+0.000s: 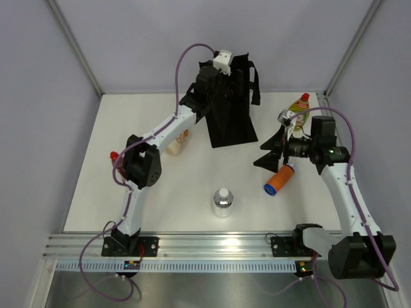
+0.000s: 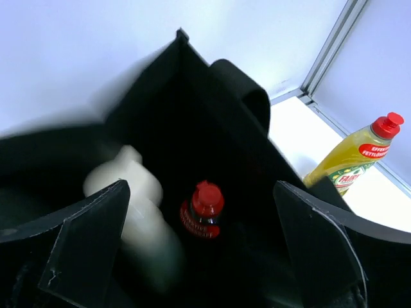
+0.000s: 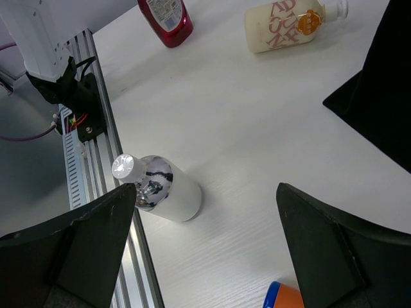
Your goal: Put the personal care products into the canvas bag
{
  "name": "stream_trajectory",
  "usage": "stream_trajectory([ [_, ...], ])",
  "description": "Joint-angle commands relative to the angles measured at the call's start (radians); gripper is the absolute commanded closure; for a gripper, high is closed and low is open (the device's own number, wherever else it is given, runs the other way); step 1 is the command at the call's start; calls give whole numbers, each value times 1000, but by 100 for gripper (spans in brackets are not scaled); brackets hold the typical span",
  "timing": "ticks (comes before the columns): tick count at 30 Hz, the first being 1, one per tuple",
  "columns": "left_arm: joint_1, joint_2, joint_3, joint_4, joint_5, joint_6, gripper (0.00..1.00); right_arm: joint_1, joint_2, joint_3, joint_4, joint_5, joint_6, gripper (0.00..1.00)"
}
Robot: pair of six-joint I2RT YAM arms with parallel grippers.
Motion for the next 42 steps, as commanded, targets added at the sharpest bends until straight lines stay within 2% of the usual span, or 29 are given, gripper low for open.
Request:
stream_trajectory([
  [1, 4, -59, 25, 33, 41, -3, 1, -7, 1, -1, 25, -30, -17, 1],
  [8, 9, -128, 22, -42, 84, 14, 3, -7, -2, 0, 7, -33, -46, 1],
  [11, 13, -184, -3, -62, 95, 20, 5, -7, -1, 17, -48, -50, -111, 1],
  [14, 19, -259, -21, -123, 101, 19, 4, -7, 7, 98, -160, -32, -242, 1],
  [15, 21, -283, -27, -155, 79, 11, 3, -2, 11, 174, -221, -5, -326, 0],
  [17, 24, -366, -55, -206, 52, 3, 2, 21, 54, 276, -243, 142, -345, 1],
  [19, 27, -438, -97, -293, 27, -4, 1, 79, 115, 466, -332, 225, -426, 1],
  [20, 30, -520, -172, -316, 24, -4, 1, 105, 193, 585, -368, 334, -445, 1],
  [22, 32, -613, -275, -358, 23, -3, 1, 176, 273, 688, -389, 434, -486, 1],
  [23, 32, -662, -332, -369, 19, -4, 1, 190, 357, 791, -392, 501, -490, 1],
  [28, 33, -1021, -758, -404, -8, -41, 1, 233, 666, 1139, -475, 607, -488, 0],
  [30, 33, -1161, -920, -406, -10, -72, 1, 246, 729, 1254, -476, 635, -474, 1],
  [33, 33, -1300, -1056, -427, -36, -113, 1, 289, 824, 1328, -456, 735, -485, 0],
  [36, 33, -1363, -1113, -461, -22, -156, 1, 331, 912, 1397, -467, 821, -502, 0],
  [42, 33, -1463, -1207, -492, 12, -216, 1, 346, 955, 1353, -375, 921, -509, 2],
])
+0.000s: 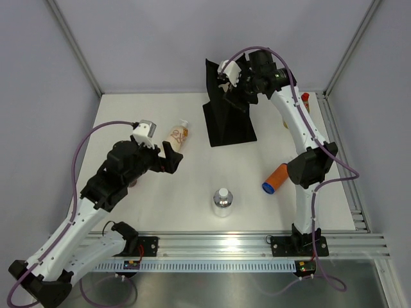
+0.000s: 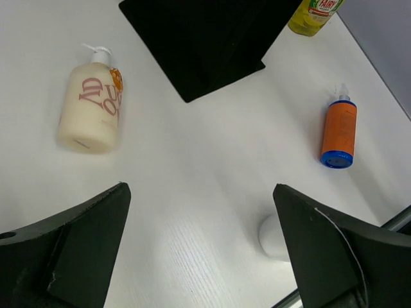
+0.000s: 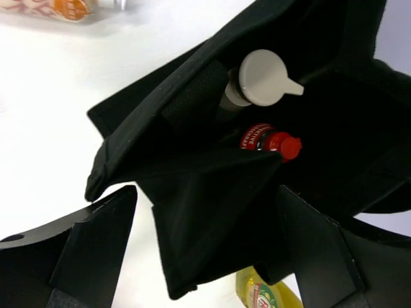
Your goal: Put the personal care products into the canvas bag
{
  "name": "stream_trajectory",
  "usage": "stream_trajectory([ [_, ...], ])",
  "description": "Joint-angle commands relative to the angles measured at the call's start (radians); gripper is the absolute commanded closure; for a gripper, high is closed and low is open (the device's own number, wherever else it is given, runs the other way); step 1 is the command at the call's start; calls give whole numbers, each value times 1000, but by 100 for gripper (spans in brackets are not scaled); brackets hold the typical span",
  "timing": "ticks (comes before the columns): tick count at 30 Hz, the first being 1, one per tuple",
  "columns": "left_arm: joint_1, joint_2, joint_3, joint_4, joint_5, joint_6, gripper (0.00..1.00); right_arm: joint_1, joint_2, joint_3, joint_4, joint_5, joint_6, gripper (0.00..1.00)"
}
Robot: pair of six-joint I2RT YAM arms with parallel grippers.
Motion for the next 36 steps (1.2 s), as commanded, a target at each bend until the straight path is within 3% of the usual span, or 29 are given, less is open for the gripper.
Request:
stream_trajectory([
  [1, 4, -56, -37, 1, 19, -61, 1, 1, -20, 7, 58, 97, -48, 3],
  [4, 4, -76, -61, -2, 22, -75, 1, 7, 6, -4, 31, 122, -91, 9],
  [10, 4, -90, -75, -2, 37, -87, 1, 6, 26, 4, -40, 142, -85, 33],
  [11, 4, -92, -77, -2, 50, -85, 1, 6, 23, 1, -55, 133, -77, 43],
  [16, 4, -99, -78, -11, 76, -87, 1, 6, -57, -29, -123, -60, -98, 71],
  [19, 4, -107, -83, -16, 83, -85, 1, 4, -135, -71, -180, -189, -202, 89],
  [20, 4, -110, -84, -19, 86, -85, 1, 4, -155, -94, -237, -223, -332, 94],
  [22, 4, -113, -84, -21, 90, -85, 1, 4, -221, -147, -252, -251, -426, 100],
  [25, 4, -121, -87, -19, 96, -88, 1, 3, -231, -188, -240, -233, -479, 100],
  [30, 4, -130, -95, -25, 94, -87, 1, -22, -157, -42, -401, -274, -517, 100],
  [32, 3, -133, -98, -31, 90, -81, 1, -25, -164, -69, -373, -266, -505, 95],
  [36, 4, -130, -104, -25, 87, -75, 1, -33, -203, -83, -272, -300, -349, 54],
])
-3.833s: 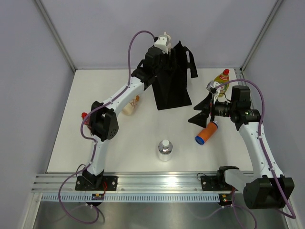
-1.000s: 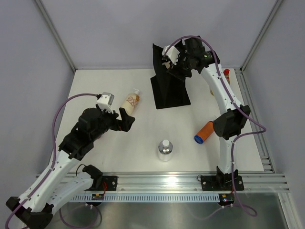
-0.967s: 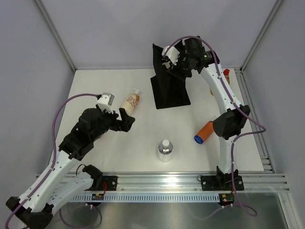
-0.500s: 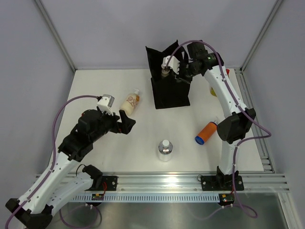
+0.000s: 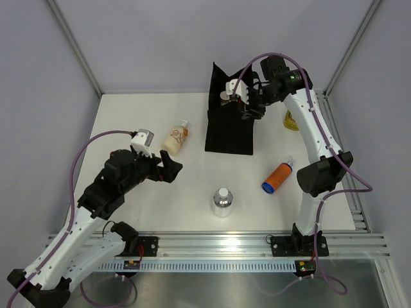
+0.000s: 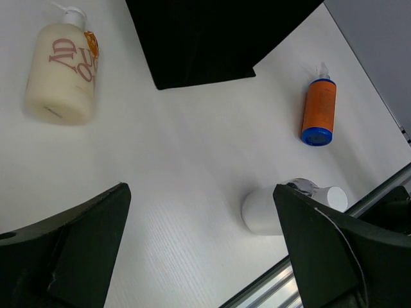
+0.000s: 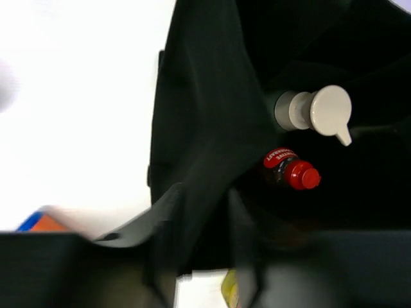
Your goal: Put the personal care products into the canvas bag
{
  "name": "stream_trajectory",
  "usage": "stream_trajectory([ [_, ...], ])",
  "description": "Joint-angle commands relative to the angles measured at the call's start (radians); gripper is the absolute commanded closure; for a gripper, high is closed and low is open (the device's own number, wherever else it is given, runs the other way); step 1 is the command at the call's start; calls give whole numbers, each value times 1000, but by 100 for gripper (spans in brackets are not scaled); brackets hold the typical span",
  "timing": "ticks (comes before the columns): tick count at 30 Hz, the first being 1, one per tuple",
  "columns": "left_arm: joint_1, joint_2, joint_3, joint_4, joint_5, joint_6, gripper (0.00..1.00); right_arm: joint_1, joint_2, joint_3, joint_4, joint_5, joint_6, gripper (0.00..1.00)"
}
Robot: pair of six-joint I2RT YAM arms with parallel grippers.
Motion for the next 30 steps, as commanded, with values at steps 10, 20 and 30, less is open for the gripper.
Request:
stream_trajectory([
  [10, 4, 28, 21, 36, 29, 54, 1, -177, -275, 3, 365, -267, 821, 7],
  [20, 4, 2, -12, 34, 0, 112, 1, -633, -524, -652, 679, -18, 1043, 0],
  [30, 4, 16, -15, 30, 20, 134, 1, -669, -199, -537, 568, -75, 498, 0],
])
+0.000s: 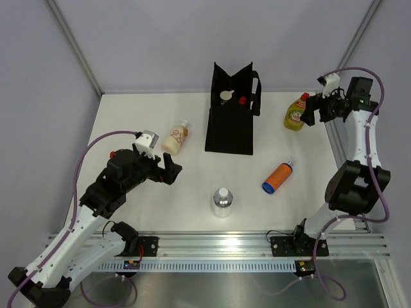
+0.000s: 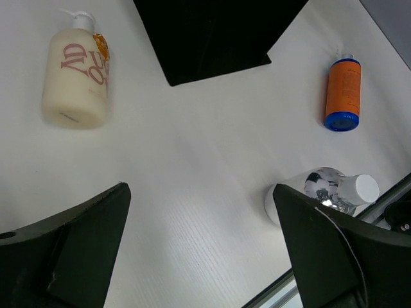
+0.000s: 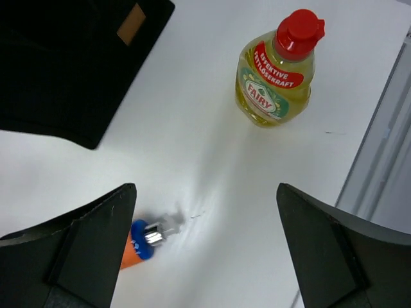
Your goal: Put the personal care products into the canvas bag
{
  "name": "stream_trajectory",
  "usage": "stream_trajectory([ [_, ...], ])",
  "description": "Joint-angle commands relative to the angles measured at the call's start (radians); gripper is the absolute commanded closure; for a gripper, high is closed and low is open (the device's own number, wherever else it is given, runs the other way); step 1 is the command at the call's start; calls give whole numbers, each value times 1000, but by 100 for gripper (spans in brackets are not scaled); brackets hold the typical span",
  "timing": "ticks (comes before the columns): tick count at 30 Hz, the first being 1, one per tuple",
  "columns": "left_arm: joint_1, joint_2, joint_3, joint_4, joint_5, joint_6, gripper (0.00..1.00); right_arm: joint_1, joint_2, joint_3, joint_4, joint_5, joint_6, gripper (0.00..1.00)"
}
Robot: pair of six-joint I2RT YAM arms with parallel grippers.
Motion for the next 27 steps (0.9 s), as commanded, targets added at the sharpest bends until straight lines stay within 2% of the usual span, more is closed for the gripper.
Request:
stream_trajectory([
  [1, 4, 1, -4, 23, 22, 21, 1, -9, 136, 198, -50, -23, -329, 0],
  [3, 4, -2, -9, 24, 24, 15, 1, -15, 252, 304, -64, -13, -371, 0],
  [4, 4, -4, -12, 24, 21, 9, 1, -15, 289, 333, -94, -11, -430, 0],
  [8, 4, 1, -27, 32, 1, -10, 1, -15, 411, 410, -69, -25, -480, 0],
  [14, 4, 39, -26, 49, -11, -56, 1, -8, 582, 536, -174, -178, -613, 1],
  [19, 4, 88, -16, 77, -2, -88, 1, 6, 650, 573, -162, -183, -636, 3],
  [27, 4, 139, 25, 75, 7, -105, 1, 8, 695, 600, -229, -288, -702, 17],
])
